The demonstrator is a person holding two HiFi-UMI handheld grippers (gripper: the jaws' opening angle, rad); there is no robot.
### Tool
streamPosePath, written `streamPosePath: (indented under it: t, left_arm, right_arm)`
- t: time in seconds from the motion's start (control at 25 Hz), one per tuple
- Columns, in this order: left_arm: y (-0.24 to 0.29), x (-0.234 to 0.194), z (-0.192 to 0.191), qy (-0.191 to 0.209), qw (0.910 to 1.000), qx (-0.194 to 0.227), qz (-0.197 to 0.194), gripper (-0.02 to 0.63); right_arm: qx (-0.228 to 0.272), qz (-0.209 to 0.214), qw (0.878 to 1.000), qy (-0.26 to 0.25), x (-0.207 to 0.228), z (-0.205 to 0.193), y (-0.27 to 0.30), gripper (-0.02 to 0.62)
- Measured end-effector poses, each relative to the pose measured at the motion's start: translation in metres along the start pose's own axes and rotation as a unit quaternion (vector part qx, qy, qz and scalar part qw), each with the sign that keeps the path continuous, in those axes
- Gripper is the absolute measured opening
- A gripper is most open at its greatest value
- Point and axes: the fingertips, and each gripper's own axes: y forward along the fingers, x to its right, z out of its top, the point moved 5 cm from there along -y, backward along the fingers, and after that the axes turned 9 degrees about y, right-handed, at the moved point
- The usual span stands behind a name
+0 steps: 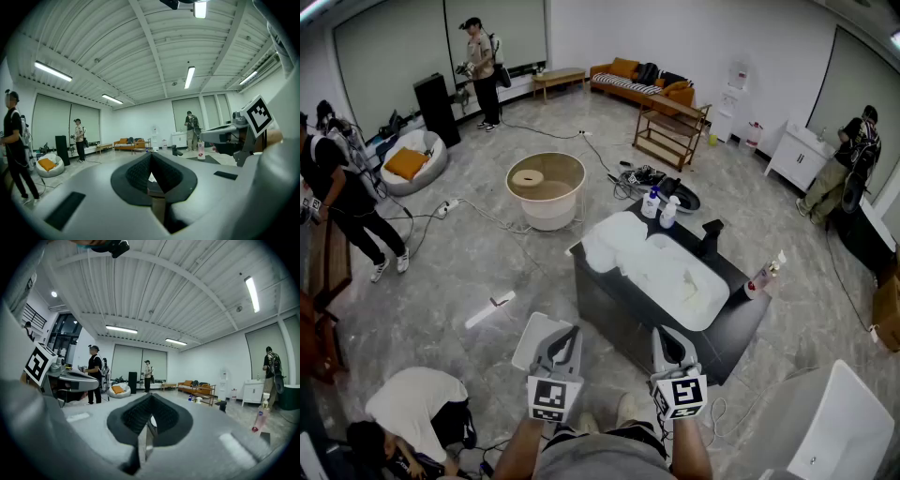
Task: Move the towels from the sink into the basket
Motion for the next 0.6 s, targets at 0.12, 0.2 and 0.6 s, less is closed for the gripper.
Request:
streamPosePath:
  t: [0.12,0.2,0.6]
  left_arm:
    - [-0.002,-0.004,-0.002,-0.001,1.0000,-0.001,0.002,0.009]
    - [-0.002,-0.008,-0.004,-0.003,1.0000,-0.001,0.004,0.009]
    - [0.018,-0.023,-0.016,-0.011,0.9998,-0.010,0.015,0.009]
  right_arm:
    - [-0.006,0.001,1.000,0.000,-0.006,-0.001,0.004,-0.002]
    - [-0.009,0.000,1.000,-0.002,-0.010,-0.001,0.007,-0.002]
    - [-0.019,0.005,1.000,-0.010,-0.007,-0.010,0.041,0.000]
